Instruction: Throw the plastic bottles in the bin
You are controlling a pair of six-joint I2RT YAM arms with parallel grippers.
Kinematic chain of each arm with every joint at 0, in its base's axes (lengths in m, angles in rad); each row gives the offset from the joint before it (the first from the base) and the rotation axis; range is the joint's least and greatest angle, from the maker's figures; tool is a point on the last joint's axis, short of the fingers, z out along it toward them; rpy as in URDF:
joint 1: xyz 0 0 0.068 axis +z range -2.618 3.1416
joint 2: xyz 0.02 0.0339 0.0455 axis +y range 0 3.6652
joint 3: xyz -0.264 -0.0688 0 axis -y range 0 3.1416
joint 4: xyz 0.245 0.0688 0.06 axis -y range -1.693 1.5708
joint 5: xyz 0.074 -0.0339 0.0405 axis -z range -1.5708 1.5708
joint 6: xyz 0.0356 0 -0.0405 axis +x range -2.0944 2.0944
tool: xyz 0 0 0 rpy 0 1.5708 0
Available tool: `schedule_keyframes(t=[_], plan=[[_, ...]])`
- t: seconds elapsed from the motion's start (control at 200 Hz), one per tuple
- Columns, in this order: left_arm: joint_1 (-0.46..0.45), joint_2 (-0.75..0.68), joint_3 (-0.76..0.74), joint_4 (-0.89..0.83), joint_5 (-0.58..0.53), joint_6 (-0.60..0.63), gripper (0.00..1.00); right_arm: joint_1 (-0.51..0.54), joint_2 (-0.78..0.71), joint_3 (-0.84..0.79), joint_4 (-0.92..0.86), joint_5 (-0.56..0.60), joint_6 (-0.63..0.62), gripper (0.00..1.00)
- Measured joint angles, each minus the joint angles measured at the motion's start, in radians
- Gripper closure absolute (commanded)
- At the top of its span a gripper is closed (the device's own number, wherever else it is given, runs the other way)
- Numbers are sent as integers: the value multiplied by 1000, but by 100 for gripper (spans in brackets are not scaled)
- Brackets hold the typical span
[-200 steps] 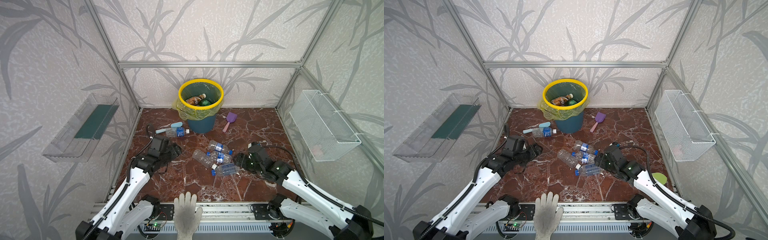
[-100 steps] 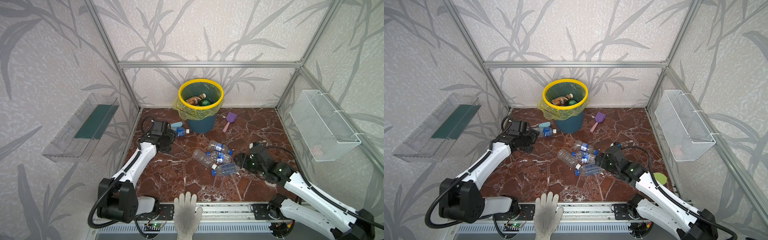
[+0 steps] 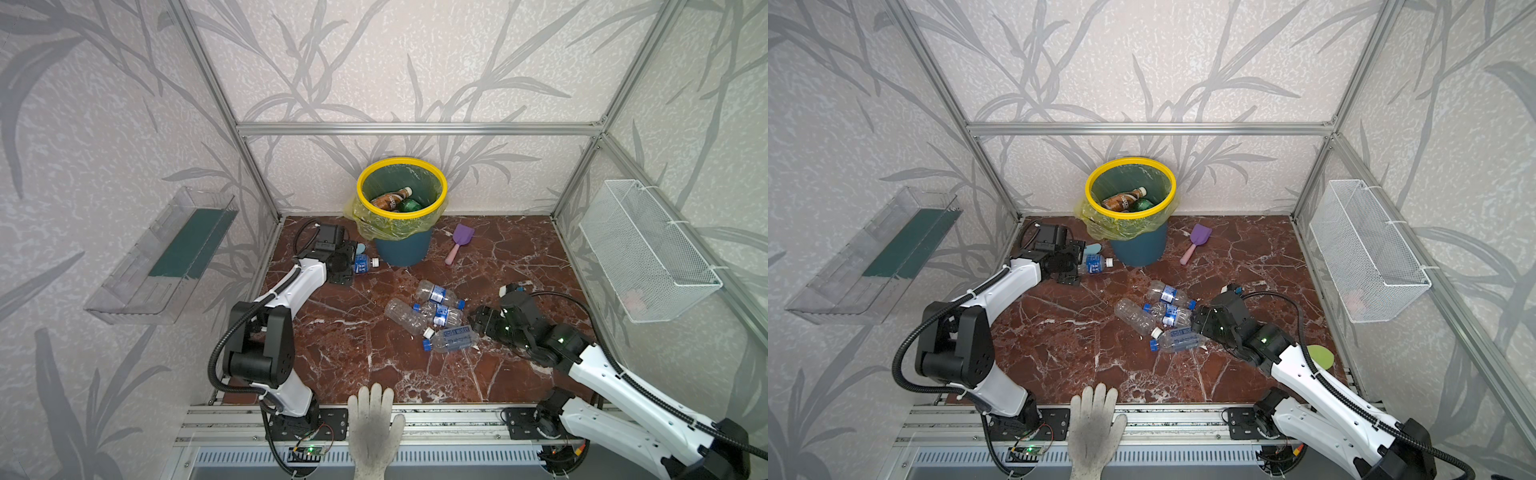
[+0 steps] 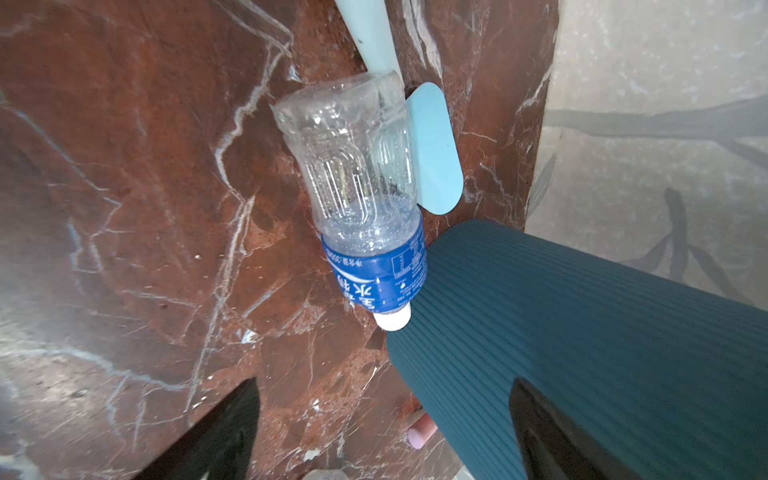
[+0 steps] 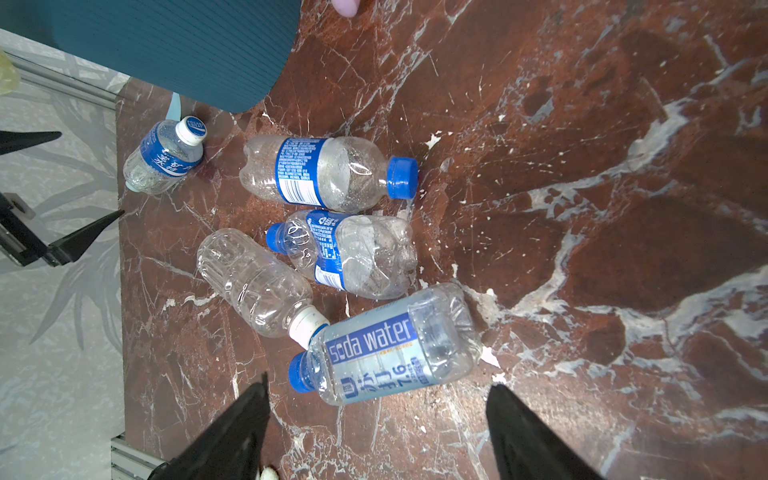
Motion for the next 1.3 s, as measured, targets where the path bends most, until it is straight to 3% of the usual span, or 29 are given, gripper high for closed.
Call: schedule_keyframes(t=[0.325,0.725,1.06,1.299], plan=[[1,195,124,27,33,-48,8,-24,-1,0,-15,8,-20,17],[5,282,125,3,80,3,25,-40,1,-14,-14,4,-30,17],[28,122,-111,-35,97,155,46,-40,9,-18,6,-11,-30,18],[16,-72,-305,-122,100,324,45,-40,8,-19,9,-13,-30,19]])
